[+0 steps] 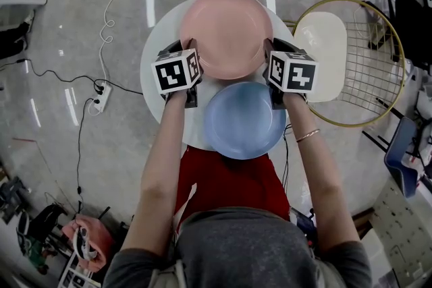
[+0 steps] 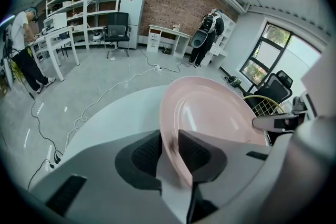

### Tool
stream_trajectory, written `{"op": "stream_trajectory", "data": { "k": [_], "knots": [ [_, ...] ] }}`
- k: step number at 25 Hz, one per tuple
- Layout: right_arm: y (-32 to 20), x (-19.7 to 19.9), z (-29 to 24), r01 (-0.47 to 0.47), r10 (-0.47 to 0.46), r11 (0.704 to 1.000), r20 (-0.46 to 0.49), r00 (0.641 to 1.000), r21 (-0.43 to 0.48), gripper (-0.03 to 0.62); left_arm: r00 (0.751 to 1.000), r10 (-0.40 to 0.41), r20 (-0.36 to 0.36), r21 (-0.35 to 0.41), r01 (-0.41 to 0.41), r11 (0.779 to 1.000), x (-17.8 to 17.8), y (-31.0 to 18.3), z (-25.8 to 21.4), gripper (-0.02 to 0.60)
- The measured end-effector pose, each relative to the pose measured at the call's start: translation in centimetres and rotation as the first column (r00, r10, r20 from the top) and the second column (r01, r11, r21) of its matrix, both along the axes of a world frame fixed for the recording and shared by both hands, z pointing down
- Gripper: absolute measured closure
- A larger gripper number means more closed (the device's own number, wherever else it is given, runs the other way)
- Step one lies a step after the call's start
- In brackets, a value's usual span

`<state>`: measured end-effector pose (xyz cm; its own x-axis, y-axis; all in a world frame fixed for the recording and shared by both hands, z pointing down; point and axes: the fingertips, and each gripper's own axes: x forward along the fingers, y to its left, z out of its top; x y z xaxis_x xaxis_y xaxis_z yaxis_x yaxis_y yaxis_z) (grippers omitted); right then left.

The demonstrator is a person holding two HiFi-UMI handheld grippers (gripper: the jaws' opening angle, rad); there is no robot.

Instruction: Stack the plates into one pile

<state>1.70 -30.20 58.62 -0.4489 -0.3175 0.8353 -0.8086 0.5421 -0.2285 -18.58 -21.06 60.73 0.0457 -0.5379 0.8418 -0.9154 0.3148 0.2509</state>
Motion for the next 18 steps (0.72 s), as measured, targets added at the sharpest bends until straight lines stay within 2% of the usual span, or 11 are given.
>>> {"op": "stream_trajectory", "data": {
  "k": [7,18],
  "knots": [
    [-0.1,-0.5,-2.3,-0.022,0.021,0.999,0.030,0.999,0.041,0.522,1.000,0.006,0.009,0.043,-0.006,0.999,-0.6,-0.2,-2.2,0.482],
    [1.9,1.4,-6.7,-0.089,0.083,0.991,0.061,0.995,0.098,0.522,0.996,0.082,0.021,0.115,-0.083,0.990,0.9,0.9,-7.0,0.486]
  ]
}}
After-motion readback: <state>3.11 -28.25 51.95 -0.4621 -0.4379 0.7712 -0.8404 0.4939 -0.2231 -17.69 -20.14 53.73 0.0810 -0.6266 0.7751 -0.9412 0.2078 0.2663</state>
